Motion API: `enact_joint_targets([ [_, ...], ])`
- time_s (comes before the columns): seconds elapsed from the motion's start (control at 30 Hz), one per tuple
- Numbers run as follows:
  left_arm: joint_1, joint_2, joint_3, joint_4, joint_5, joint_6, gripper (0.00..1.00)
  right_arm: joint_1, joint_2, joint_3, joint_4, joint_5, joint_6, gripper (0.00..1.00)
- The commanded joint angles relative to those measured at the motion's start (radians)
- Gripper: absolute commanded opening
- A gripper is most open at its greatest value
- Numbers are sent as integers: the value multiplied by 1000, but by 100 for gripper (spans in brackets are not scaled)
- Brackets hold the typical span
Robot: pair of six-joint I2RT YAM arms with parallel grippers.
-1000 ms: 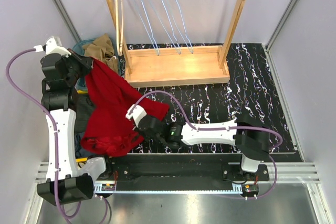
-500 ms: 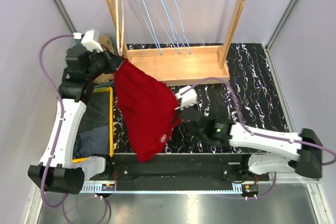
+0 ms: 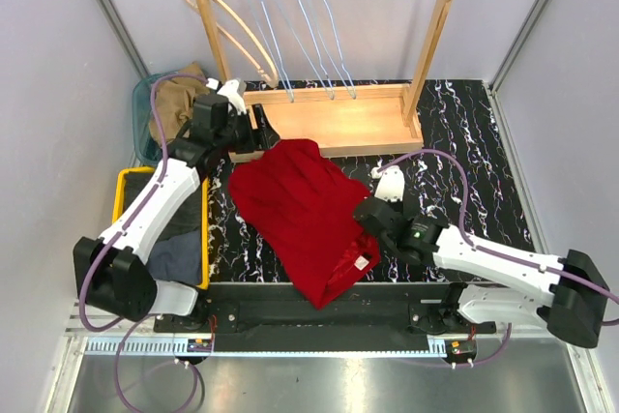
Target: Place the skirt on the hanger
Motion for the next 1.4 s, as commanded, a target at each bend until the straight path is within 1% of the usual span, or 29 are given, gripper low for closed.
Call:
enact_joint_targets([
  [0.0,-32,-124,-37,-25,-151,6,76,-60,53,-7,-43,-29,161,0],
  [0.03,-38,-150,-43,-41,-156,0,77,-71,67,-7,-43,-36,175,0],
  [0.07,-62,-205,-50,-52,-160,0,79,-87,75,-7,-42,-55,175,0],
  [0.13,-111,-262,-90,-67,-161,3,79,-106,101,4,-43,-79,175,0],
  [0.17,-178,-312,-110,-70,-165,-2,80,-124,112,19,-43,-93,172,0],
  [0.23,-254,-358,-194,-76,-182,-35,80,-137,141,36,-43,-119,164,0],
  [0.27,-341,-398,-228,-75,-214,-60,80,-143,147,53,-40,-128,162,0],
  [0.3,-390,-414,-298,-70,-260,-95,80,-153,153,62,-40,-138,159,0],
  [0.33,-485,-429,-331,-70,-303,-118,80,-160,164,70,-37,-154,158,0],
  [0.37,-528,-450,-360,-65,-391,-146,80,-164,167,84,-36,-164,156,0],
  [0.4,-568,-457,-412,-64,-426,-197,79,-172,172,87,-31,-171,150,0],
  [0.43,-643,-460,-429,-62,-491,-221,78,-173,173,90,-16,-188,146,0],
  [0.5,-728,-461,-469,-64,-580,-282,77,-181,176,95,-4,-210,138,0],
  [0.53,-793,-460,-478,-67,-646,-299,77,-181,178,96,6,-226,135,0],
  [0.63,-886,-420,-498,-79,-685,-342,77,-190,182,93,19,-257,132,0],
  [0.7,-926,-389,-498,-87,-679,-370,77,-192,181,88,26,-268,133,0],
  [0.73,-975,-357,-498,-90,-677,-379,77,-195,181,85,29,-276,136,0],
  [0.8,-1029,-323,-494,-95,-677,-397,77,-196,181,82,30,-283,138,0],
  [0.83,-1079,-291,-492,-98,-677,-403,78,-200,182,79,33,-286,138,0],
  [0.9,-1137,-241,-485,-101,-674,-433,79,-201,184,76,38,-296,142,0],
  [1.07,-1202,-116,-465,-141,-710,-511,78,-206,192,64,52,-309,146,0],
  [1.1,-1231,-81,-457,-148,-746,-518,78,-207,192,62,55,-316,147,0],
  [1.2,-1274,-15,-416,-162,-795,-526,78,-207,193,55,62,-322,150,0],
  [1.37,-1300,91,-353,-200,-831,-554,78,-207,195,49,66,-326,153,0],
])
